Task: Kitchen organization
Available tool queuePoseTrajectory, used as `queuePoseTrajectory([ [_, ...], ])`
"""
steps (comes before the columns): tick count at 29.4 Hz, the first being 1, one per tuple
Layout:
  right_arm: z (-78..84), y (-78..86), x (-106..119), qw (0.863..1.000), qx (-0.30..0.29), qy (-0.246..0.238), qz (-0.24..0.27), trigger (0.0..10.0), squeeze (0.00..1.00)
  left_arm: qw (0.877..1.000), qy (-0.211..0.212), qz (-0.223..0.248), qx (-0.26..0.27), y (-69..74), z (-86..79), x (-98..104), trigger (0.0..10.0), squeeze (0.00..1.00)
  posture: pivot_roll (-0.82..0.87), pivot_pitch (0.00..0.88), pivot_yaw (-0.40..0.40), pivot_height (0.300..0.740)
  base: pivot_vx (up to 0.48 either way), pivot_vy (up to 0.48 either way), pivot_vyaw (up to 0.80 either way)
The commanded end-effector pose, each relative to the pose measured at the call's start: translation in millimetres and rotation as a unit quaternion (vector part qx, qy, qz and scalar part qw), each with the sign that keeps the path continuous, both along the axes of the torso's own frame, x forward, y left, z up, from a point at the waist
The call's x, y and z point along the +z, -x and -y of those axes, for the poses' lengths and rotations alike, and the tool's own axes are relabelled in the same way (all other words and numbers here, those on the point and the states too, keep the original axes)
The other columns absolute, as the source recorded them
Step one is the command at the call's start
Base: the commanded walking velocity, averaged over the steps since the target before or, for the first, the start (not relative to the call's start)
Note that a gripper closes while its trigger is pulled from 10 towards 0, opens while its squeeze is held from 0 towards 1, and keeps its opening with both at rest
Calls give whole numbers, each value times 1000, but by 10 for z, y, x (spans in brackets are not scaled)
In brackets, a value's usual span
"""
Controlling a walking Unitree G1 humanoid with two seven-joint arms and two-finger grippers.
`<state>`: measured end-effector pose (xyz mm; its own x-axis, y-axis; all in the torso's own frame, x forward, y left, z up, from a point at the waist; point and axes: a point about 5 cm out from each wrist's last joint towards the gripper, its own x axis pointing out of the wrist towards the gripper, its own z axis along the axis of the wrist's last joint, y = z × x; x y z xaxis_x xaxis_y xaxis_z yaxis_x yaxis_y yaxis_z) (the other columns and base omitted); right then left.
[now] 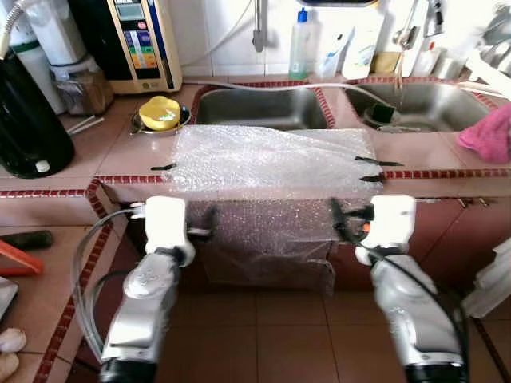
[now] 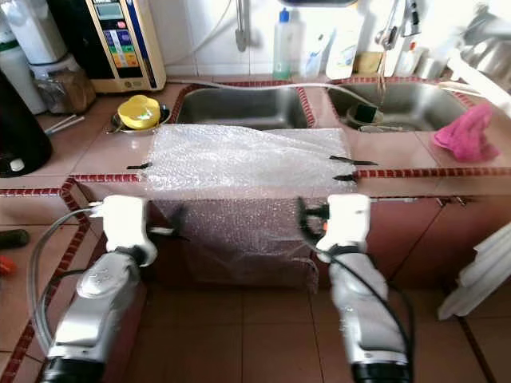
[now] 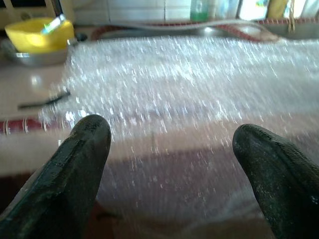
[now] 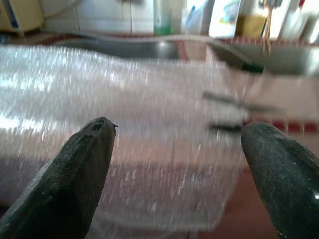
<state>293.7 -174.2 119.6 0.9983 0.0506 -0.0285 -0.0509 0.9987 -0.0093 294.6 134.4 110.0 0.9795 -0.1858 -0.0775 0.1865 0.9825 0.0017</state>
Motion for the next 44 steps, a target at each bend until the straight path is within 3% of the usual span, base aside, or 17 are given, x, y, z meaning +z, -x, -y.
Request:
queuePoseTrajectory([
  [1, -102, -13, 32, 1000, 18, -4, 9, 10000, 0, 1000, -12, 0, 27, -7, -128, 1, 10000, 0, 60, 0, 23, 740, 247, 0, 0],
  [7, -99, -13, 33, 1000, 20, 0, 9, 10000, 0, 1000, -15, 6, 26, -10, -126, 10, 10000, 0, 60, 0, 20, 740, 0, 0, 0],
  [23, -164, -8, 220, 997, 45, 25, 51, 10000, 0, 999, -18, 15, 44, -16, -179, 72, 10000, 0, 62, 0, 21, 740, 0, -433, 0],
  [31, -171, -2, 196, 997, 50, 29, 47, 10000, 0, 998, 5, 13, 60, -12, -200, 64, 10000, 0, 62, 0, 18, 740, 0, -286, 0],
  [35, -221, 23, 230, 996, 67, 39, 53, 10000, 0, 995, -7, -1, 102, -10, -309, 97, 10000, 0, 60, 0, 13, 740, 0, 0, 0],
  [44, -180, 127, 243, 994, 96, 36, 39, 10000, 0, 999, -29, 33, 28, 166, -372, 300, 10000, 0, 66, 0, 20, 740, 0, 0, 391],
])
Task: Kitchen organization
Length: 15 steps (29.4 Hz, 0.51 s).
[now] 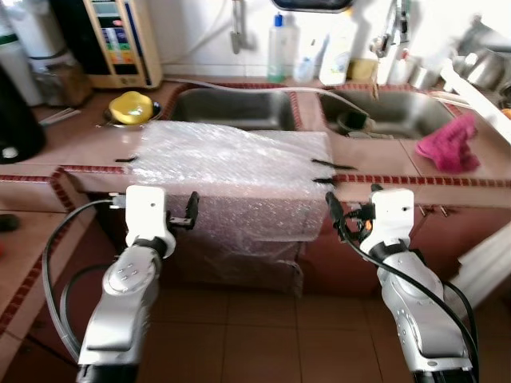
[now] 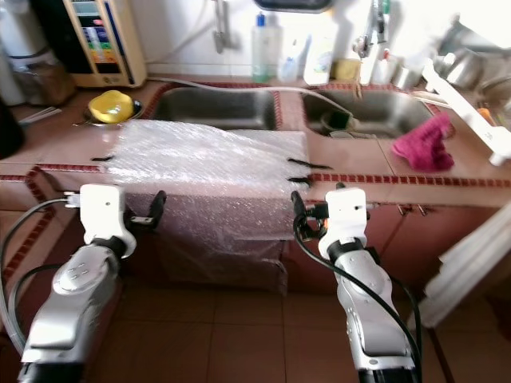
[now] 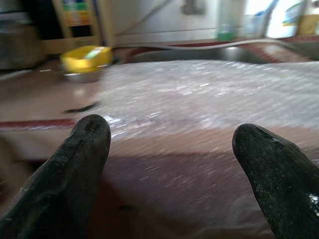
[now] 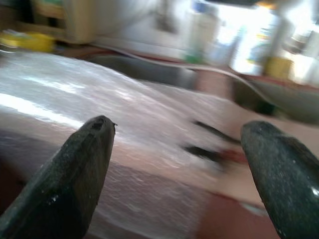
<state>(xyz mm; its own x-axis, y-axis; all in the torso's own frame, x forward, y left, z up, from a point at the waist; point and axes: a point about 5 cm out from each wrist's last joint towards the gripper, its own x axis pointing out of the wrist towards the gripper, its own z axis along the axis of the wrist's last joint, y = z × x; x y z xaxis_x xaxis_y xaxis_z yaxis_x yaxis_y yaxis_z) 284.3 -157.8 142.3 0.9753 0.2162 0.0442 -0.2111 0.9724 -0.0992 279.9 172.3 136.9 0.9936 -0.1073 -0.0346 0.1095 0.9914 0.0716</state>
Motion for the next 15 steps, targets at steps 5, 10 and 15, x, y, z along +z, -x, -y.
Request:
queuePoseTrajectory([
  [5, -4, 106, 84, 999, 29, -13, -3, 10000, 0, 1000, -15, -11, -3, 24, 34, -24, 10000, 0, 39, 0, 42, 740, 0, 0, 677],
  [10, 59, 205, 195, 1000, 15, -22, 2, 10000, 0, 999, -27, 18, -15, -6, 164, 52, 10000, 0, 20, 0, 47, 740, 0, 0, 116],
  [15, 8, 170, 245, 1000, -21, -17, 12, 10000, 0, 1000, 10, 23, -13, -43, 187, 135, 10000, 0, 29, 0, 25, 740, 0, 0, 0],
])
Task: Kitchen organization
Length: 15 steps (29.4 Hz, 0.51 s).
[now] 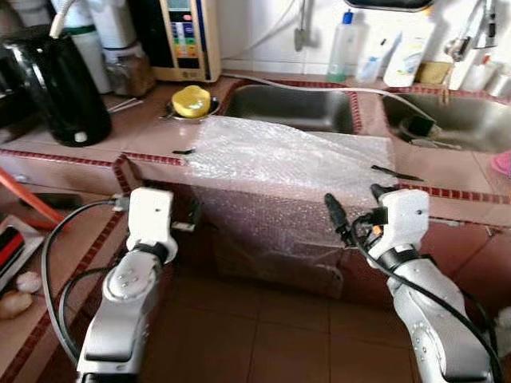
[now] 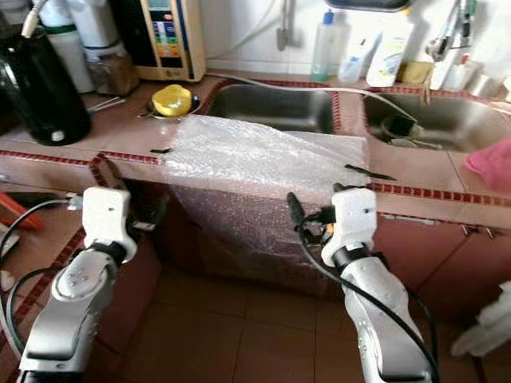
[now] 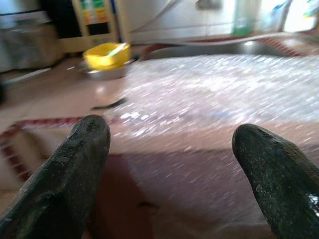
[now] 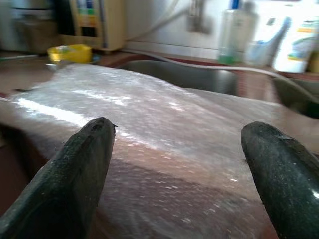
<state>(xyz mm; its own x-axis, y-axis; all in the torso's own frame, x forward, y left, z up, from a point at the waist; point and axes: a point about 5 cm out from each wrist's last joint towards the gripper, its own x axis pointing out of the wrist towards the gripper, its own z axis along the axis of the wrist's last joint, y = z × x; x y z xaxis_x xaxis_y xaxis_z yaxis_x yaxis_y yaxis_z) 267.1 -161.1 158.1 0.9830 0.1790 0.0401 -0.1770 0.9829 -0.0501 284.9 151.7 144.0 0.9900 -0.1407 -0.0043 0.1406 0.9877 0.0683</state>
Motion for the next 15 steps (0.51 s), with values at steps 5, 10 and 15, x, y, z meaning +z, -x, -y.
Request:
queuePoseTrajectory([
  [5, -65, -11, 88, 999, -37, 21, 18, 10000, 0, 1000, 22, 12, 6, 21, -6, 81, 10000, 0, 45, 0, 3, 740, 0, 0, 0],
  [10, -56, -26, 94, 998, -51, -18, 22, 10000, 0, 999, 31, 35, 24, 28, 6, 154, 10000, 0, 59, 0, -9, 740, 0, 0, 0],
  [15, -113, 31, 58, 998, -9, -65, 11, 10000, 0, 998, 37, 38, 28, 33, -3, 157, 10000, 0, 70, 0, -22, 740, 148, 0, 0],
])
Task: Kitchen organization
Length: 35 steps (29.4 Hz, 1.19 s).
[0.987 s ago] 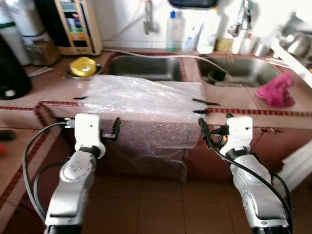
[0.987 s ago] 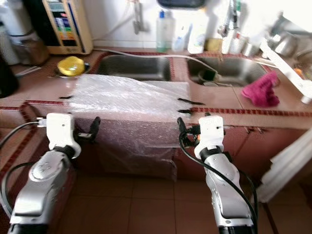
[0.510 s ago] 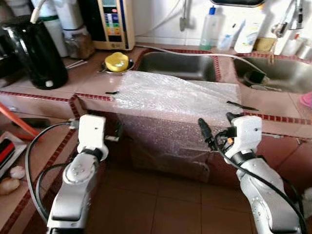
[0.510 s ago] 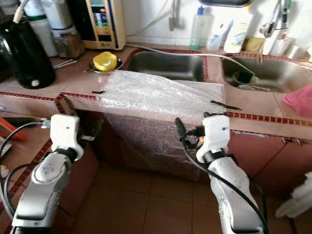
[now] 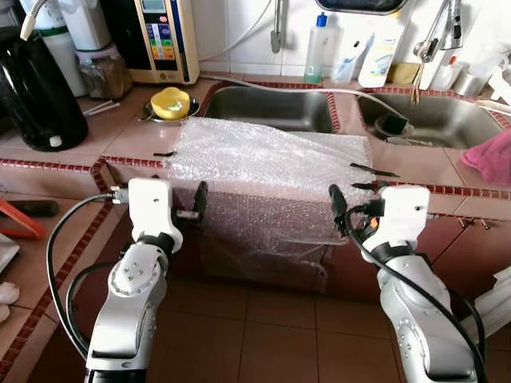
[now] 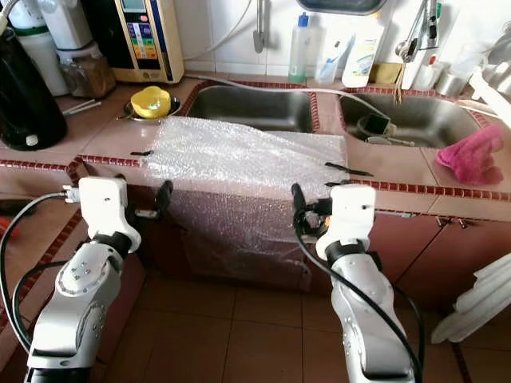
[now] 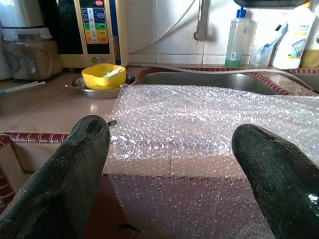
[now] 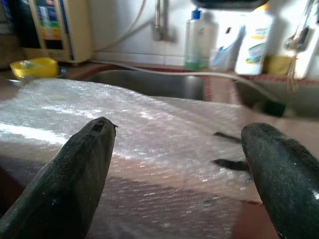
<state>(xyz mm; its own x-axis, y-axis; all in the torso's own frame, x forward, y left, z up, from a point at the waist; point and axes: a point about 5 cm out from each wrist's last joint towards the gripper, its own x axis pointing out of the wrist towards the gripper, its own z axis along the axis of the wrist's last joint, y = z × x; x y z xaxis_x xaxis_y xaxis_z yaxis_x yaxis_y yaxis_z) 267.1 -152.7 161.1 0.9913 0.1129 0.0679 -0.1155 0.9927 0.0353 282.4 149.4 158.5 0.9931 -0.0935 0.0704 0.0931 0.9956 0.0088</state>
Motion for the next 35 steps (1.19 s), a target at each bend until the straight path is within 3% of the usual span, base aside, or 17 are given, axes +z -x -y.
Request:
queuePoseTrajectory([
  [1, -40, 42, 21, 999, 27, -24, 5, 10000, 0, 1000, 2, 3, 5, 6, -29, 5, 10000, 0, 71, 0, -22, 740, 259, 0, 0],
  [2, -40, 36, -13, 1000, 19, -7, -5, 10000, 0, 1000, 3, 2, 2, 2, -25, 2, 10000, 0, 71, 0, -21, 740, 259, 0, 0],
  [11, -40, 10, -42, 999, 29, -16, -17, 10000, 0, 1000, 5, 1, 2, -4, -13, -2, 10000, 0, 69, 0, -17, 740, 277, 0, 0],
  [14, -63, 15, -35, 999, 21, 42, -9, 10000, 0, 1000, 6, -1, -1, -6, -7, -7, 10000, 0, 66, 0, -13, 740, 290, 0, 0],
  [17, -85, 20, -31, 999, 40, 7, -6, 10000, 0, 1000, 6, -1, -2, -9, -2, -6, 10000, 0, 68, 0, -13, 740, 290, 0, 0],
  [25, -97, -12, 14, 998, 26, 51, 10, 10000, 0, 1000, 5, -8, -9, 1, 12, -29, 10000, 0, 65, 0, -6, 740, 323, 0, 0],
  [27, -75, -18, -13, 999, 29, 35, -9, 10000, 0, 1000, 10, -10, -12, -2, 26, -34, 10000, 0, 63, 0, -8, 740, 379, 0, 0],
  [35, -139, 14, 65, 996, 78, 28, 22, 10000, 0, 1000, 11, -9, -14, -8, 35, -22, 10000, 0, 64, 0, -4, 740, 397, 0, 0],
])
